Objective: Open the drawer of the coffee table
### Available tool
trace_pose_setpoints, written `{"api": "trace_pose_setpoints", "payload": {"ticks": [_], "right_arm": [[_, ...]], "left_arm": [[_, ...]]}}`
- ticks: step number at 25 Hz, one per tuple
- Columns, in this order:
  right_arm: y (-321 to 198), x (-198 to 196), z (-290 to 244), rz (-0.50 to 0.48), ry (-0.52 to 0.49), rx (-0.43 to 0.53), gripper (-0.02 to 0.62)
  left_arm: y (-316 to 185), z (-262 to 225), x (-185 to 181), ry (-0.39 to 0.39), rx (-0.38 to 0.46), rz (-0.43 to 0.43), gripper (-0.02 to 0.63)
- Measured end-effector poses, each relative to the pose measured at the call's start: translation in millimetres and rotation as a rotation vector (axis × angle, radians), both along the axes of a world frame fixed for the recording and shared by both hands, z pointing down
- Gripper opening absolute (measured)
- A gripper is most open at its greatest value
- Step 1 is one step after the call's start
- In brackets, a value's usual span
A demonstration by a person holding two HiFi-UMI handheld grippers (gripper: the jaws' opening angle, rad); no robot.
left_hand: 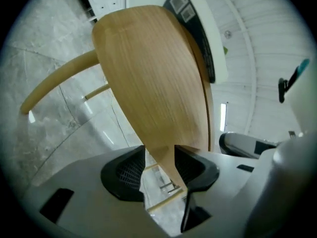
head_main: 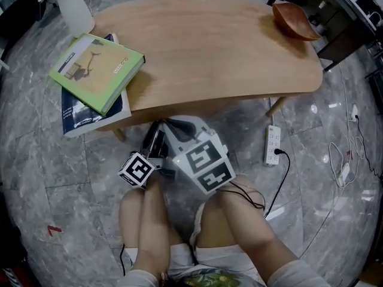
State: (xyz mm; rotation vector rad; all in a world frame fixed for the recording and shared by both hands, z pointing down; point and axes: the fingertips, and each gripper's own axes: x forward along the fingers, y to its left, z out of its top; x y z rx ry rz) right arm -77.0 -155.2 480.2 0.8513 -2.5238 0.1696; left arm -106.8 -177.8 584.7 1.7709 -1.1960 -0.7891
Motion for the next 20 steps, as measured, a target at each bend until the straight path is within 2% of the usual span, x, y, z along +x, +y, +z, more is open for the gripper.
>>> {"api": "trace_pose_setpoints", "payload": {"ticks": [3,5,15,20], "right_arm": [[1,-2,-1,0.003,-0.005,0.004,0.023],[3,-3,-2,-0.001,-0.004,0.010,0.023],[8,0,-14,0.019,-0.025,0.030,0.023],[9,0,-19,0.029,-0.036,0.033,0.023]], "left_arm": [[-1,-5,-1,0.113,0.055,0.023,0.167],[-2,-6,-2,0.150,0.087,0.043,0.167],[-10,-5,-4,0.156,0.104,0.075,0.170],[-8,-3,-6,0.200,0.121,0.084,0.143]]}}
